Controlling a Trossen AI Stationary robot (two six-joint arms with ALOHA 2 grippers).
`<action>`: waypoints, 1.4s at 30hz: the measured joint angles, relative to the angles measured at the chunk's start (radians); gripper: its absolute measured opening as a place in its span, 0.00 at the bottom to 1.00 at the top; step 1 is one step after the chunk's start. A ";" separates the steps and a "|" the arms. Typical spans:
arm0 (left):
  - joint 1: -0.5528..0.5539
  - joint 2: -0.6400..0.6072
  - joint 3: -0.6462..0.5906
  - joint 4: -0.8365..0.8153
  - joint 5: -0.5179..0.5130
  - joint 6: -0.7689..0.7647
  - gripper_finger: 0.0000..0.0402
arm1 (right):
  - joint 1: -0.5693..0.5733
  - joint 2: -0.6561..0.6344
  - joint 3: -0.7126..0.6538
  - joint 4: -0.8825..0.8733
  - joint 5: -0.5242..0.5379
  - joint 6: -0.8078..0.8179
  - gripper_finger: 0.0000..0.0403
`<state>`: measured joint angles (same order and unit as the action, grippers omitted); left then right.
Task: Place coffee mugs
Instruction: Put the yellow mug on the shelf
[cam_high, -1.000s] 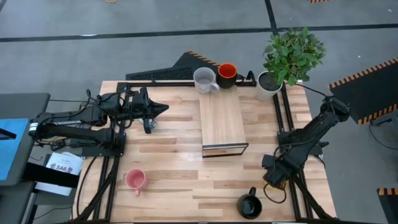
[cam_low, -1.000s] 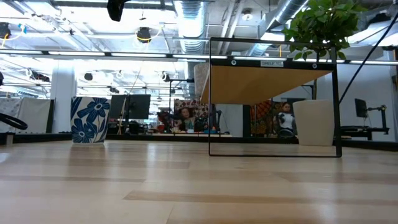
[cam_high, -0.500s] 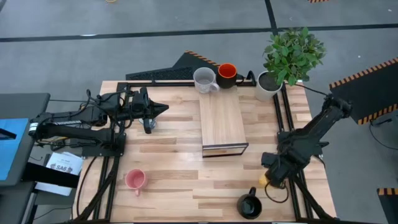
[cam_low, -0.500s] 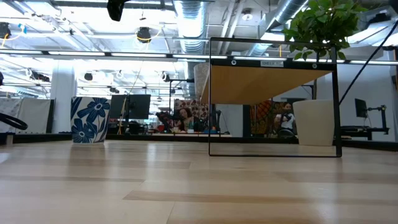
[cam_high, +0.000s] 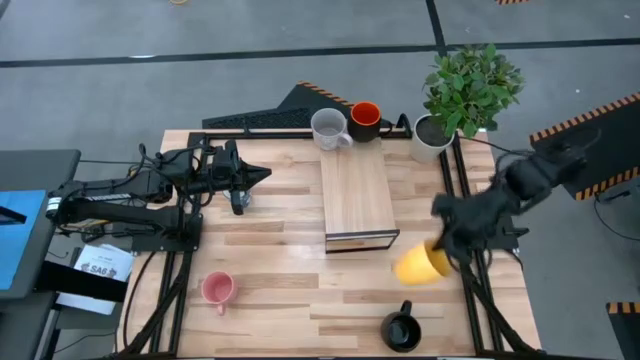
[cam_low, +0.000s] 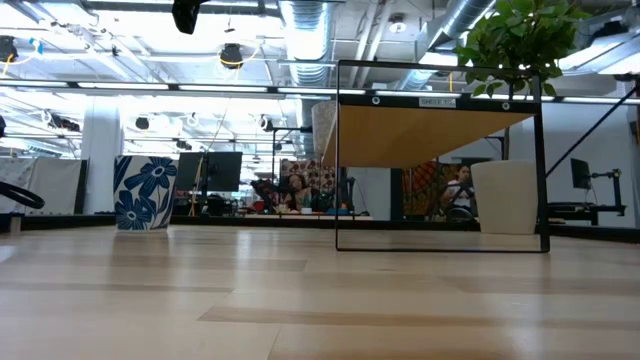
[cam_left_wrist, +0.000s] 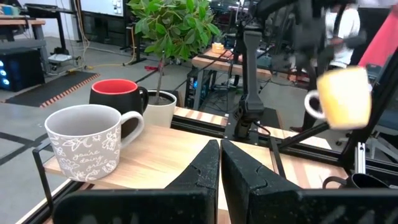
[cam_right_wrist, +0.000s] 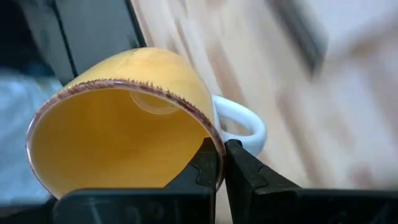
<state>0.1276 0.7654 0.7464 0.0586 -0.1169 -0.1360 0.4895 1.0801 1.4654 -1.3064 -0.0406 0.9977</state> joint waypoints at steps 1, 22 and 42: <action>0.000 0.000 0.000 0.000 -0.001 0.000 0.00 | -0.044 0.029 0.060 -0.007 0.026 -0.057 0.08; 0.000 0.000 0.001 0.006 -0.003 0.003 0.00 | -0.847 0.591 0.530 -0.266 0.230 -0.668 0.08; 0.000 0.000 0.001 0.008 -0.003 -0.006 0.00 | -0.996 0.708 0.531 -0.265 0.166 -0.674 0.11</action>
<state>0.1272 0.7654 0.7471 0.0662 -0.1203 -0.1421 -0.5068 1.7885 1.9961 -1.5711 0.1257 0.3241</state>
